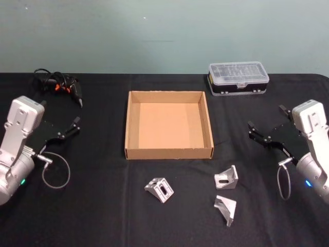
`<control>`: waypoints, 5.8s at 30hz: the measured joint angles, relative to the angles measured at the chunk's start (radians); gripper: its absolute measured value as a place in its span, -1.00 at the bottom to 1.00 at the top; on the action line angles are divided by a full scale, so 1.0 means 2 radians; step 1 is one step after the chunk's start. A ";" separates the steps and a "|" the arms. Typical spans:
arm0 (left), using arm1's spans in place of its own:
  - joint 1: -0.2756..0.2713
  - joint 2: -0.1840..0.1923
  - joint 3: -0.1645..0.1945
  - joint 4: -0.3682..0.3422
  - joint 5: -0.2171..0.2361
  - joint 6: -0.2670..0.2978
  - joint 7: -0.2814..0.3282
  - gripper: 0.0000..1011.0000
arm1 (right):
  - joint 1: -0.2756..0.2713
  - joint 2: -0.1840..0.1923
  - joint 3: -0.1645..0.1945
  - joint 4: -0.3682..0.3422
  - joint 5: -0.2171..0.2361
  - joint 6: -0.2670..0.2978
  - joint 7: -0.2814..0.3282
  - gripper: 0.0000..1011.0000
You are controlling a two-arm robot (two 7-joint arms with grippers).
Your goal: Use one hand to pick up the angle iron from the table and place it into the box.
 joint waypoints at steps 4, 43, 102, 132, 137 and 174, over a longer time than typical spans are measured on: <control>0.000 0.000 0.000 0.000 0.000 0.000 0.000 1.00 | 0.000 0.000 0.000 0.000 0.000 0.000 0.000 0.98; 0.000 0.000 0.000 0.000 0.000 0.000 0.000 1.00 | -0.019 0.006 0.022 -0.029 0.019 -0.012 0.030 0.98; 0.000 0.000 0.000 0.000 0.000 0.000 0.000 1.00 | 0.078 0.078 -0.052 0.029 0.082 0.066 0.442 0.98; 0.000 0.000 0.000 0.000 0.000 0.000 0.000 1.00 | 0.093 0.062 -0.069 0.055 0.074 0.060 0.445 0.98; 0.000 0.000 0.000 0.000 0.000 0.000 0.000 1.00 | 0.098 0.058 -0.070 0.061 0.072 0.059 0.445 0.98; 0.000 0.000 0.000 0.000 0.000 0.000 0.000 1.00 | 0.097 0.059 -0.069 0.059 0.072 0.060 0.444 -0.13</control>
